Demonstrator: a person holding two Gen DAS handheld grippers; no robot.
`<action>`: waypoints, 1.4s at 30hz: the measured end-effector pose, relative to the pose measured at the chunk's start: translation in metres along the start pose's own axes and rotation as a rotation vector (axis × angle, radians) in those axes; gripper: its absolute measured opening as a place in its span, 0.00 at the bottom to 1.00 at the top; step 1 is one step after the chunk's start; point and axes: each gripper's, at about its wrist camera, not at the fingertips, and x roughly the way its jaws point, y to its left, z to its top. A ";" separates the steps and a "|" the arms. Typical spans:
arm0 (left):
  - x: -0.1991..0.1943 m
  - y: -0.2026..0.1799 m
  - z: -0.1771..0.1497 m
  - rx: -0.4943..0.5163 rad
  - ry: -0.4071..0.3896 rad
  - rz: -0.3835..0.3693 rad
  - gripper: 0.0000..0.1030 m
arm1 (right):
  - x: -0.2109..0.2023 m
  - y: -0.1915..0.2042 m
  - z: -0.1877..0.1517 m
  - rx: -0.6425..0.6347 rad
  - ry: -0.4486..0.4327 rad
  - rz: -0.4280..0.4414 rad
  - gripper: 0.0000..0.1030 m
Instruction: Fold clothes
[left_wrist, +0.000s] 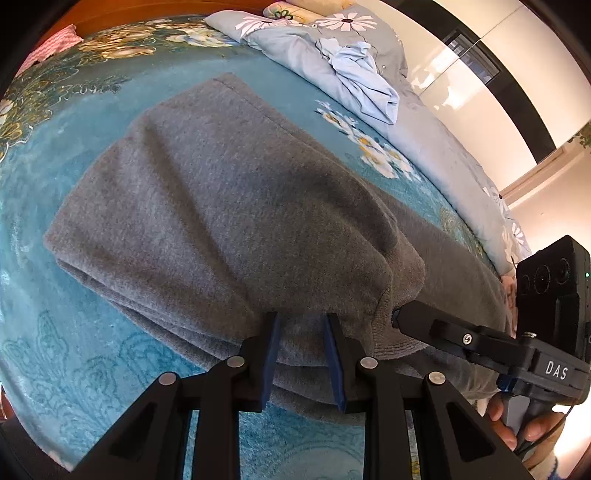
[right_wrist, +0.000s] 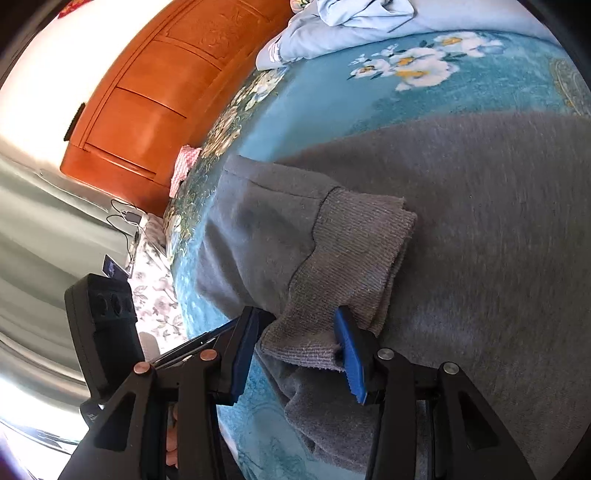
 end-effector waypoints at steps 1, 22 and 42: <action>-0.001 0.000 0.000 -0.001 0.001 -0.002 0.27 | -0.001 0.000 0.001 0.005 0.001 -0.001 0.43; -0.004 0.004 -0.006 -0.008 -0.027 -0.042 0.27 | -0.215 -0.129 -0.141 0.585 -0.400 -0.293 0.55; -0.010 0.011 -0.012 -0.028 -0.023 -0.079 0.27 | -0.191 -0.126 -0.080 0.609 -0.538 -0.237 0.32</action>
